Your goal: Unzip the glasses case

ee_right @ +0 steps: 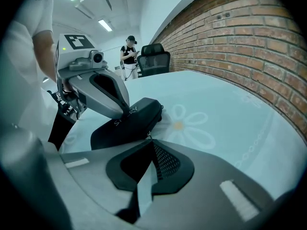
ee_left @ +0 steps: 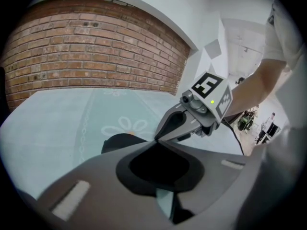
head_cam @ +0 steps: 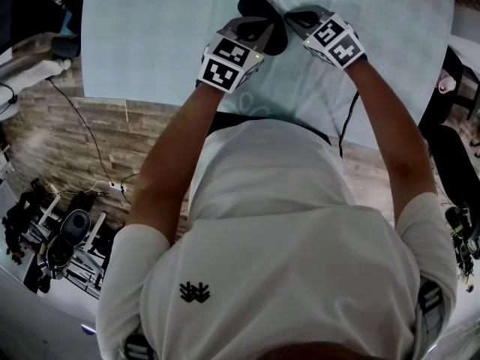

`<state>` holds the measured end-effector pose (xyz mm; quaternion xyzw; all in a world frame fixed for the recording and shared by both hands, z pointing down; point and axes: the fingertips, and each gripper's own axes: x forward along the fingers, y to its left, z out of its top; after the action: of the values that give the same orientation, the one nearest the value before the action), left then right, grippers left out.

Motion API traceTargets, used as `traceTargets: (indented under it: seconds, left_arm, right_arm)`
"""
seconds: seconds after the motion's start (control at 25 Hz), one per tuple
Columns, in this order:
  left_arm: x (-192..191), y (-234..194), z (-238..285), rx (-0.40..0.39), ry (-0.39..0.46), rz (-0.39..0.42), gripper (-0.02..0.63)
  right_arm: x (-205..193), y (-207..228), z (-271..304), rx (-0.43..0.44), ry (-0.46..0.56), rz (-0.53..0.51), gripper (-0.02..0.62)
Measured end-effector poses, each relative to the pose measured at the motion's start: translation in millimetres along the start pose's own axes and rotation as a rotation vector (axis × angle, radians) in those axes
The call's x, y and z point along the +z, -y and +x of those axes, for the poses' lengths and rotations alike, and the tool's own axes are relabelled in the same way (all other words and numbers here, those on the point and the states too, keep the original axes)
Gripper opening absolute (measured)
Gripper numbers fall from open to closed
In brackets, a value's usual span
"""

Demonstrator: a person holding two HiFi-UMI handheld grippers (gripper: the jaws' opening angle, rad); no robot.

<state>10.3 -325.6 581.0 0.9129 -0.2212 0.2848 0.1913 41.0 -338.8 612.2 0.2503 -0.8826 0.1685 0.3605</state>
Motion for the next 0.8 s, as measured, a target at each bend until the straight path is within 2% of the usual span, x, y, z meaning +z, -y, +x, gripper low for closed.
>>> traceTargets:
  seconds: [0.8]
  left_arm:
    - [6.1,-1.1,-3.1,-0.032,0.056,-0.057,0.055]
  right_arm:
    - [34.8,21.7,23.8,0.05,-0.044,-0.058,-0.002]
